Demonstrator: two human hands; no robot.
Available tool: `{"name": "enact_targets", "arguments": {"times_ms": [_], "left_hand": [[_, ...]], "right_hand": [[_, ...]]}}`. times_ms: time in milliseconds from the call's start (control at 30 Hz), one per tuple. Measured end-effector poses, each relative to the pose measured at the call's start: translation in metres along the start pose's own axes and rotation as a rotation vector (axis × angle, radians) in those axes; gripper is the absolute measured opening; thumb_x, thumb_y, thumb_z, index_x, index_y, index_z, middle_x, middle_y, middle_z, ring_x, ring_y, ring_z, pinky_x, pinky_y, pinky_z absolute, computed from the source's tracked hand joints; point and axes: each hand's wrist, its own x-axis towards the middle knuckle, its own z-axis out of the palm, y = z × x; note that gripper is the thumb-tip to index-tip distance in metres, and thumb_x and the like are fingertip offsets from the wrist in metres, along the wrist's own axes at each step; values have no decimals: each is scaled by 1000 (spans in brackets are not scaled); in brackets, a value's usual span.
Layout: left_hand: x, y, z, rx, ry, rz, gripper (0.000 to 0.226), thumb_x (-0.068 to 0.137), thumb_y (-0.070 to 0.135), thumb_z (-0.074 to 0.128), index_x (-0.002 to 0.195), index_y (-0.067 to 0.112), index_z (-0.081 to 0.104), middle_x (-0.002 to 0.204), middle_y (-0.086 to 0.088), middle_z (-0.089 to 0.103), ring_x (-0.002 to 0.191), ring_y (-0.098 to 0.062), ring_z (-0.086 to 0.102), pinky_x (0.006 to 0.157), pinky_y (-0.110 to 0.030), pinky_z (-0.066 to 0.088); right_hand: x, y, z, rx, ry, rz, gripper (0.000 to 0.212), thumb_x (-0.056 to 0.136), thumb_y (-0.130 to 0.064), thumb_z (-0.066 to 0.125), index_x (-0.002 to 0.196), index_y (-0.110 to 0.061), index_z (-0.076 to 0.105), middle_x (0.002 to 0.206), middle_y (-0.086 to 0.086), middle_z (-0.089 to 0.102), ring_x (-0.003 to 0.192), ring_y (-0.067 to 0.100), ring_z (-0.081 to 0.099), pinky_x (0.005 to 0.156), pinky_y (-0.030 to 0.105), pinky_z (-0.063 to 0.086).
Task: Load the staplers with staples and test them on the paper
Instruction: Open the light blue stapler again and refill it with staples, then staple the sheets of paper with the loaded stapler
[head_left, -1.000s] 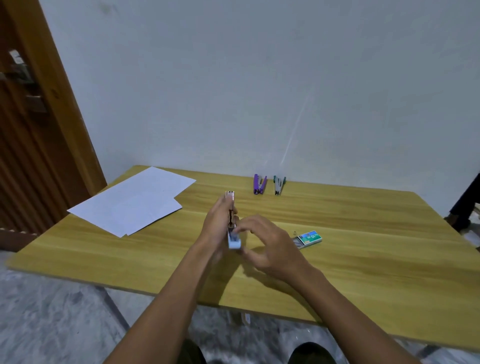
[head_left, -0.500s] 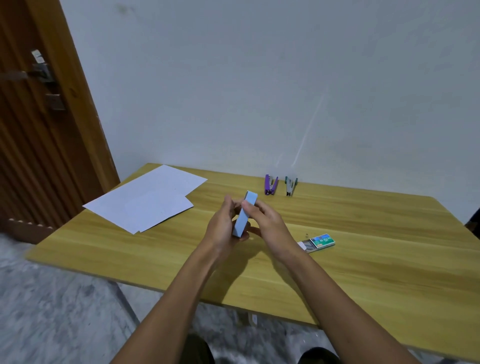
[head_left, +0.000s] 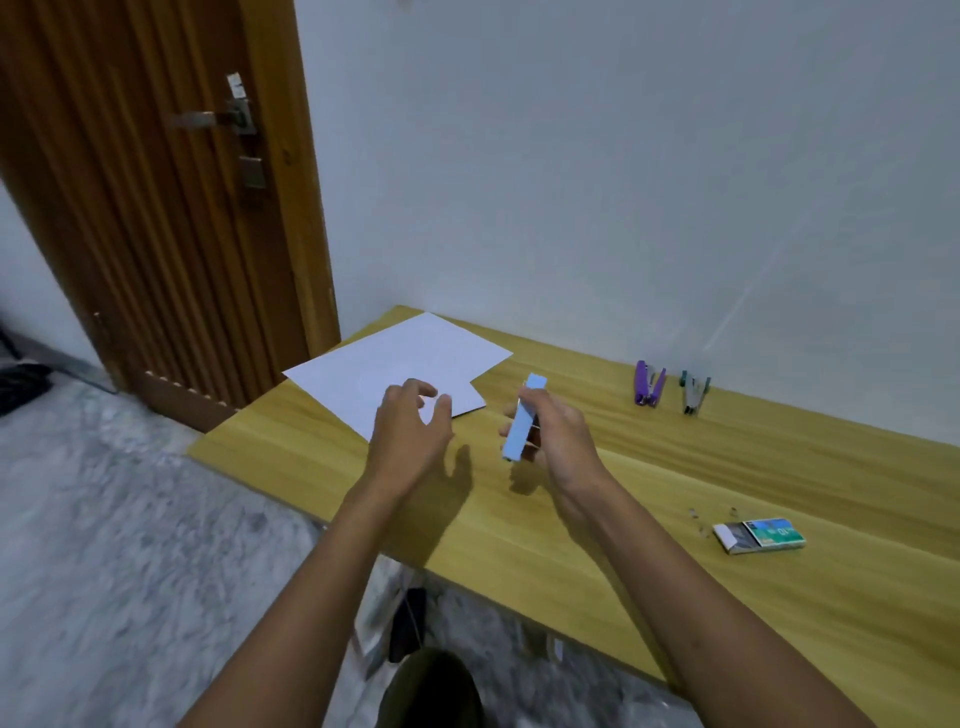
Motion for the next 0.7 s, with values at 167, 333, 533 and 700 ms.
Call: {"name": "enact_targets", "arguments": {"times_ms": [167,333,533,700], "left_hand": [[18,-55,-4,409,34,11,50,95,46,48,140,23,46,143,-12,41,131,-32,36,107,-46,31],[16,-68,4,526,63,73,39,93,49,44,118,22,56,120,-7,50,116,-29,41,101,-44,30],[17,-69,6,521,78,88,40,93,51,43,119,23,56,121,-4,48,117,-25,39,101,-41,27],[16,-68,4,438,103,75,50,92,55,44,131,25,49,130,-2,51,123,-23,39,105,-41,28]], "right_hand": [[39,8,15,-405,-25,23,17,87,-26,58,76,-18,49,69,2,41,55,17,35,52,28,29],[83,13,30,-942,-34,-26,49,95,-45,55,131,-12,53,121,4,61,102,24,59,79,33,44],[103,12,52,-966,-91,-2,27,88,-40,60,94,-15,56,89,-1,59,78,20,57,66,31,42],[100,5,65,-754,-145,102,22,87,-22,59,71,-17,45,67,-2,47,56,12,42,49,23,33]]}}
